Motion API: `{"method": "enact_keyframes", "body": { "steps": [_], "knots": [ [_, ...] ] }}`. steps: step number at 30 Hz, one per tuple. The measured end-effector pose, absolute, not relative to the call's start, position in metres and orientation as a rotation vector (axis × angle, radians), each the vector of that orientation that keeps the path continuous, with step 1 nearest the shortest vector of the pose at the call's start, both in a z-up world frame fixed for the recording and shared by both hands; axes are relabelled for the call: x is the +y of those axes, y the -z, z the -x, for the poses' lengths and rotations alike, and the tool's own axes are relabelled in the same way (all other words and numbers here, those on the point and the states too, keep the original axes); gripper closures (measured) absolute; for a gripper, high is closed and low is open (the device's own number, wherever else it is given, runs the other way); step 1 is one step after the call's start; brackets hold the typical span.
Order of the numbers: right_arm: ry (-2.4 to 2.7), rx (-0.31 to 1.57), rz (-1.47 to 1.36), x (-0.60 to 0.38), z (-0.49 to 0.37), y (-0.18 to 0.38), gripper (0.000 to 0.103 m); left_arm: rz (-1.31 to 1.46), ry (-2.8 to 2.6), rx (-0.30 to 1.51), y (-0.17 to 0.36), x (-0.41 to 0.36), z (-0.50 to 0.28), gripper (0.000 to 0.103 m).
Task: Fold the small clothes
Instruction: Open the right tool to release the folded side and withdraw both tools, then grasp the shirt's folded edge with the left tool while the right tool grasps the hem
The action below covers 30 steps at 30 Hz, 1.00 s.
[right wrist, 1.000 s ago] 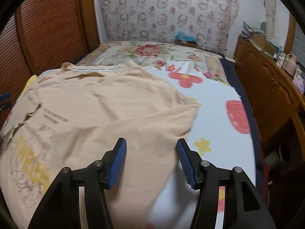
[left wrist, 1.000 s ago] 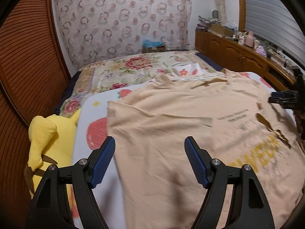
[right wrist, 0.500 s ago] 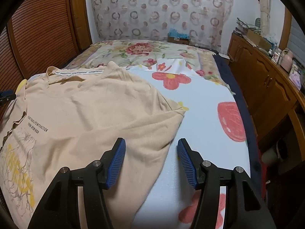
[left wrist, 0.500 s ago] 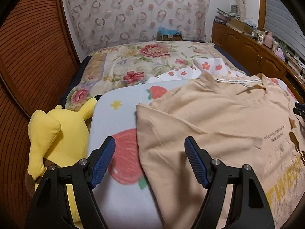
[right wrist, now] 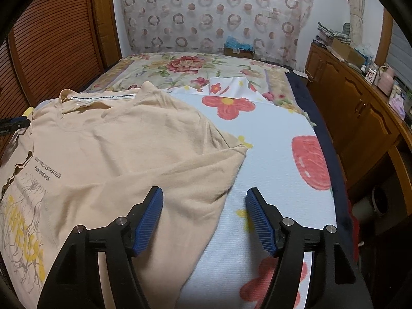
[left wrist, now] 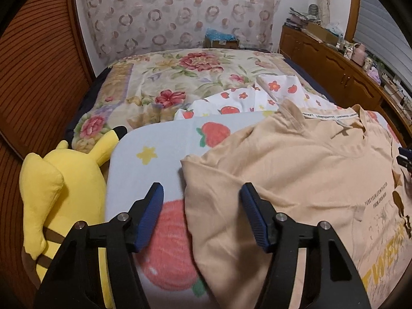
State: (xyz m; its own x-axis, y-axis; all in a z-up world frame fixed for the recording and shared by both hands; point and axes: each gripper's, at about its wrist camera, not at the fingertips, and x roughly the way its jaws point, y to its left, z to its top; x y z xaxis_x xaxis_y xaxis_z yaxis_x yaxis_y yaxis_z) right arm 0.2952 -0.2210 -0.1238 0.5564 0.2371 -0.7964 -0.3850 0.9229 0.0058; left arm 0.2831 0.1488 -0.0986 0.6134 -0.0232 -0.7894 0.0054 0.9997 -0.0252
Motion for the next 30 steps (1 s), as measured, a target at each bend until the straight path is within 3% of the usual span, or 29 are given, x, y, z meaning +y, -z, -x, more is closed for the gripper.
{"method": "enact_keyframes", "body": {
  "steps": [15,16,19,30],
  "knots": [
    [-0.363,0.913,0.174,-0.226,-0.297,0.124,0.029,0.050,-0.023,0.912,0.103,0.169,-0.290,0.040],
    [-0.363,0.913,0.175,-0.225,-0.297,0.124,0.029,0.048,-0.023,0.911,0.102,0.169,-0.290,0.042],
    [-0.360,0.913,0.176,-0.226,-0.297,0.124,0.027,0.051,0.019,0.903,0.099,0.165,-0.288,0.076],
    [-0.351,0.919,0.170,-0.227,-0.300,0.123,0.025,0.045,0.022,0.922,0.099,0.157,-0.293,0.078]
  ]
}}
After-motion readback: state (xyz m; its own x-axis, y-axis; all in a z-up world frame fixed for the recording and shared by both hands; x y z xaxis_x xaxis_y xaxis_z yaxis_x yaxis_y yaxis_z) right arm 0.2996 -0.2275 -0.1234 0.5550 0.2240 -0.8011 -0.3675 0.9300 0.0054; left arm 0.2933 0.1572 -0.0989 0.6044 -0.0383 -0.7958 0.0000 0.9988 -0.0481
